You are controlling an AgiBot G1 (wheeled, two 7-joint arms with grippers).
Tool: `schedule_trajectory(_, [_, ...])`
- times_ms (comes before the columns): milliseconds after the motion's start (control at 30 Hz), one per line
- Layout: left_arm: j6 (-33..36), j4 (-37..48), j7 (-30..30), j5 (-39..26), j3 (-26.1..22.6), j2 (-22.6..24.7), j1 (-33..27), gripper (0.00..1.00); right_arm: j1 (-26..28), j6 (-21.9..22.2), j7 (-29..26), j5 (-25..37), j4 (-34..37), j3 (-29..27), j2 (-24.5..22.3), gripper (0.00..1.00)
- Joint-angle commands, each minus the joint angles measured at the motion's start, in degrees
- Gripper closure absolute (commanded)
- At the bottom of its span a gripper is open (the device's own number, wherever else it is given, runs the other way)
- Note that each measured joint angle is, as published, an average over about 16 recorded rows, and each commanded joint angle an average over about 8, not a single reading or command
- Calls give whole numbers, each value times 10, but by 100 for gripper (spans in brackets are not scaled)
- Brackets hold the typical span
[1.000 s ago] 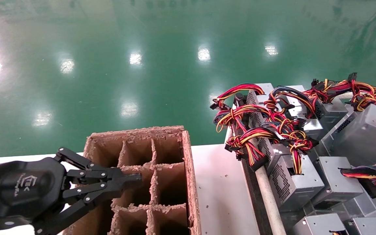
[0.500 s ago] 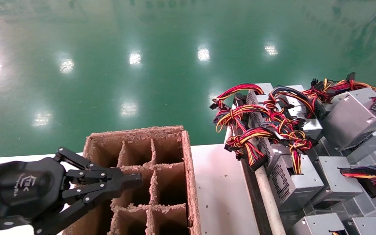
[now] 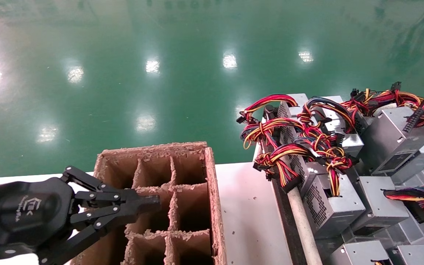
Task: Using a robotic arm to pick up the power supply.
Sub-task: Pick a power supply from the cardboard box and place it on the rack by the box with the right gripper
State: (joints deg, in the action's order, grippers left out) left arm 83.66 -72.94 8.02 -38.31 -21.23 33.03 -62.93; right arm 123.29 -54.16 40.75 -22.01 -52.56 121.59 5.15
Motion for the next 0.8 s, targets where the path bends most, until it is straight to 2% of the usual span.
schedule_trajectory(33, [0,0,0,0,0,0,0,100,-13,0,13,-28,-1,6,4,100])
schedule_trajectory(400, [0,0,0,0,0,0,0,100,-119,-45,98,-185,38,14,75,100])
schedule_trajectory(800, [0,0,0,0,0,0,0,100,-172,-87,129,-248,79,8,102,100])
